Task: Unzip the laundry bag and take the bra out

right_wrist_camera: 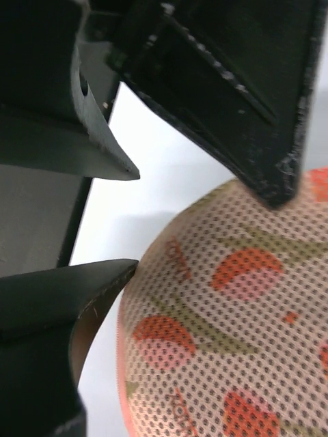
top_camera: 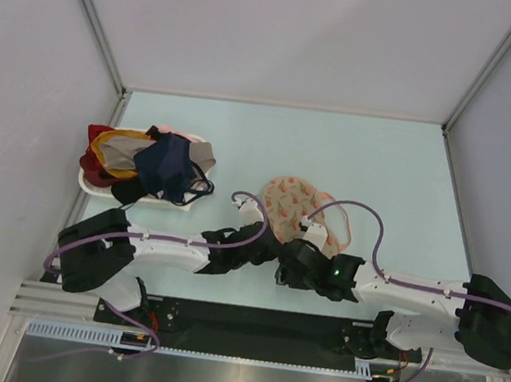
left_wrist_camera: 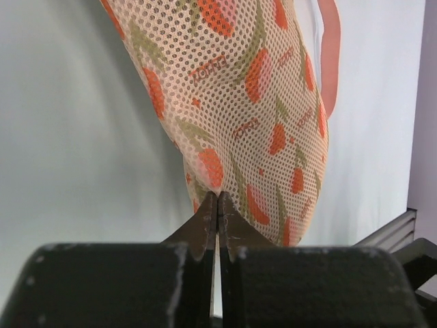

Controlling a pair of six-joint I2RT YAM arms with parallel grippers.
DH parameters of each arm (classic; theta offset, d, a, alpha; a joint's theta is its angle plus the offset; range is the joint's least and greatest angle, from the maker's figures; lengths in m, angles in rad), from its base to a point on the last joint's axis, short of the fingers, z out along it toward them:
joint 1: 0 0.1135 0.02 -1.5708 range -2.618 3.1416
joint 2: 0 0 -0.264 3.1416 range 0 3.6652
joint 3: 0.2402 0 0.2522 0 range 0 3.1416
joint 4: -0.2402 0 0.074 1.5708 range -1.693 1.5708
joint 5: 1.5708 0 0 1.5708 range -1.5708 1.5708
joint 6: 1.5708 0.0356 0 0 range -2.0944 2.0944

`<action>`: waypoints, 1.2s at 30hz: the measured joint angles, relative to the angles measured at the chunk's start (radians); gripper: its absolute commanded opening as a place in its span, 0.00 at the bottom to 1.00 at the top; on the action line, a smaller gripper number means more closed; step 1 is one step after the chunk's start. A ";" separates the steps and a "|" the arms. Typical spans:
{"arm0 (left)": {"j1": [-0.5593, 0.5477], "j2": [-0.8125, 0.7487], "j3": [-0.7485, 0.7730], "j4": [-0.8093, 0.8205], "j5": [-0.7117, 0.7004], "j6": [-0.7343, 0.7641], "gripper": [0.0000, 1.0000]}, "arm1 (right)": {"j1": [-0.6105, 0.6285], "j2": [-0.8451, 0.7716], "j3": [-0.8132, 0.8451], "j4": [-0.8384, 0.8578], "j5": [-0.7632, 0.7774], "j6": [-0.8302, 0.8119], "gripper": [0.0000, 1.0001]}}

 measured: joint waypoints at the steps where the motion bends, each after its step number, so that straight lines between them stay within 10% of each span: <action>1: -0.001 0.000 0.000 0.003 0.003 -0.007 0.00 | 0.000 0.002 0.000 0.000 0.011 0.001 0.49; 16: -0.001 -0.060 -0.107 0.116 0.097 -0.149 0.00 | 0.009 0.023 -0.037 0.012 0.192 0.037 0.35; 28: -0.001 -0.063 -0.123 0.138 0.114 -0.173 0.00 | 0.009 0.023 -0.055 0.046 0.220 0.018 0.00; 36: -0.001 -0.069 -0.132 0.137 0.113 -0.173 0.00 | 0.009 0.038 -0.055 0.048 0.222 0.021 0.00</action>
